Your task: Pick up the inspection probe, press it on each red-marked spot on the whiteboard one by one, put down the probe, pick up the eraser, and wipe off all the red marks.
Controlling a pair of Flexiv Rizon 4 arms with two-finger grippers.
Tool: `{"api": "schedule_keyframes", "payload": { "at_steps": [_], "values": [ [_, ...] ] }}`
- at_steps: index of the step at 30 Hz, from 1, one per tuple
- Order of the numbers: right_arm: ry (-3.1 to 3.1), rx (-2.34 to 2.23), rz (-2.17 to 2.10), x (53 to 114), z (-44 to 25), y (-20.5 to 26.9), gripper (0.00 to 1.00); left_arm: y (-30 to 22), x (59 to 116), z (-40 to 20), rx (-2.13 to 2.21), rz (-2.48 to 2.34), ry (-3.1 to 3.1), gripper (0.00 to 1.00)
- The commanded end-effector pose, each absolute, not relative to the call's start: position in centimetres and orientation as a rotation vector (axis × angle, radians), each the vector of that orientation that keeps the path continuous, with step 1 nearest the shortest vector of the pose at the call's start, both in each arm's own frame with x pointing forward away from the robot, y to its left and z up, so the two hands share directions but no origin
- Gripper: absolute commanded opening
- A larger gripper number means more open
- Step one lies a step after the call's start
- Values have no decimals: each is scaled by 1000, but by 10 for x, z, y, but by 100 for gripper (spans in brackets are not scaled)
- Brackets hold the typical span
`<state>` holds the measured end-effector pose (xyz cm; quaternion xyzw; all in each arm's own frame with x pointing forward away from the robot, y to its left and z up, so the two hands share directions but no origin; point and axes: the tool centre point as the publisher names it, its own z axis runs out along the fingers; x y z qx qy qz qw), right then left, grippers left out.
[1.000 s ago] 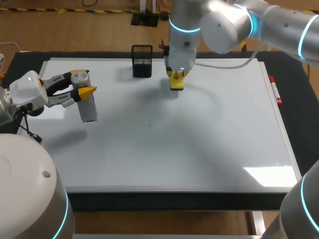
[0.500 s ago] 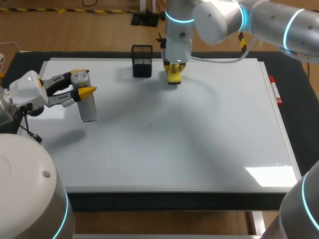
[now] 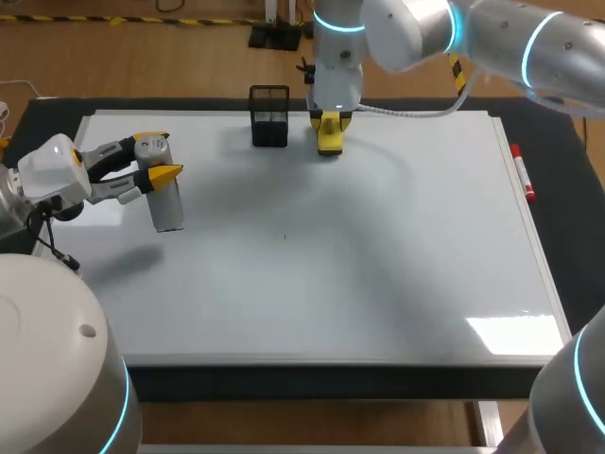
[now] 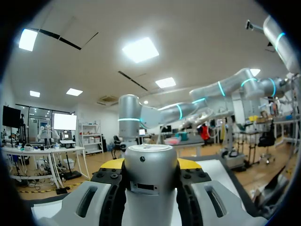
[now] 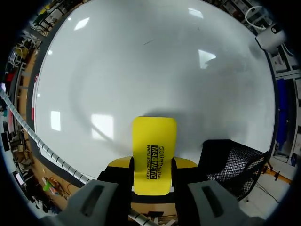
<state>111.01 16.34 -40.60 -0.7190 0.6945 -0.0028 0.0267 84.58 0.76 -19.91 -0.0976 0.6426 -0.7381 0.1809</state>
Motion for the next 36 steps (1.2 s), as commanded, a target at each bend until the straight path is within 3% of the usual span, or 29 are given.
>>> {"api": "schedule_keyframes", "payload": {
  "at_steps": [1, 15, 16, 17, 18, 21, 22, 36],
  "values": [
    [2146, -2243, 1, 1120, -410, 166, 0, 7, 845, -198, -276, -2083, 1814, 0],
    [2177, -2254, 27, 1125, -421, 162, 0, 7, 845, -198, -276, -2083, 1814, 0],
    [2177, -2261, 17, 1125, -421, 162, 8, 7, 845, -198, -276, -2083, 1814, 0],
    [2175, -2262, 17, 1125, -421, 162, 37, 7, 845, -198, -276, -2083, 1814, 0],
    [2172, -2260, 21, 1124, -420, 161, 43, 7, 845, -198, -276, -2083, 1814, 0],
    [2185, -2247, 12, 1123, -417, 159, 49, 7, 845, -198, -276, -2083, 1814, 0],
    [2198, -2241, -5, 1123, -416, 158, 100, 7, 845, -198, -276, -2083, 1814, 0],
    [2360, -2032, -8, 1119, -393, 120, 100, 7, 845, -198, -276, -2083, 1814, 0]
  ]
}}
